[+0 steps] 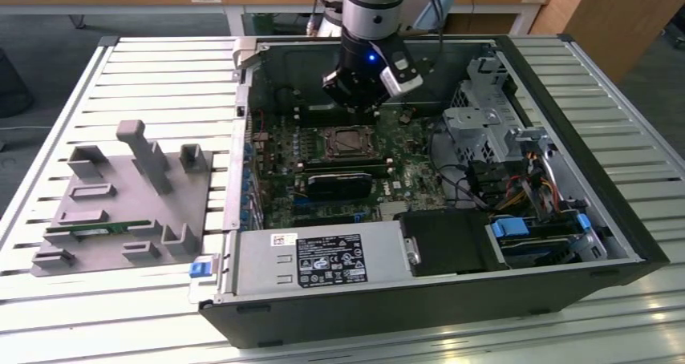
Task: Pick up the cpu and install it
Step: 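Install the second cpu locking lever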
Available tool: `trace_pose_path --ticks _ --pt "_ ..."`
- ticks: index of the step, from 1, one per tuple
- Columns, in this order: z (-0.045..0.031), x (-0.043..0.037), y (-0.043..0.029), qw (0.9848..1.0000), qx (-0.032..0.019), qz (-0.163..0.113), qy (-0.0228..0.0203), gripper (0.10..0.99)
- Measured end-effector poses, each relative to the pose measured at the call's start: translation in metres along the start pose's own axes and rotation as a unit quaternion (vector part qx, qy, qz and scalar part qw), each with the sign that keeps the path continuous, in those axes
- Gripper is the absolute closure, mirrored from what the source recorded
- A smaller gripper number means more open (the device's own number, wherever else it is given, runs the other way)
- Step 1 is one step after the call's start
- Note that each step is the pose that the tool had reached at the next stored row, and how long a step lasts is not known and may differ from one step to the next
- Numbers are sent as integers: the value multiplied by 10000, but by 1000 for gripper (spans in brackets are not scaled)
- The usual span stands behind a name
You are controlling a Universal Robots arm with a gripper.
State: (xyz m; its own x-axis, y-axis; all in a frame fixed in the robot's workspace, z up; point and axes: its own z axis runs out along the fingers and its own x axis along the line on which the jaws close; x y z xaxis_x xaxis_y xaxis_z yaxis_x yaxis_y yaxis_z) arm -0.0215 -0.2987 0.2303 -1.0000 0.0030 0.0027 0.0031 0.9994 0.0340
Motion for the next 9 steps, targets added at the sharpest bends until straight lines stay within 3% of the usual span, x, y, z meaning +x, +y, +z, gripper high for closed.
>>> trace_pose_path --ticks 2,5,9 --pt "-59 0 2 10000 0 0 0 980" --pt "-91 0 -3 10000 -1 -1 0 980" --pt "-94 3 -88 10000 -4 -1 -5 980"
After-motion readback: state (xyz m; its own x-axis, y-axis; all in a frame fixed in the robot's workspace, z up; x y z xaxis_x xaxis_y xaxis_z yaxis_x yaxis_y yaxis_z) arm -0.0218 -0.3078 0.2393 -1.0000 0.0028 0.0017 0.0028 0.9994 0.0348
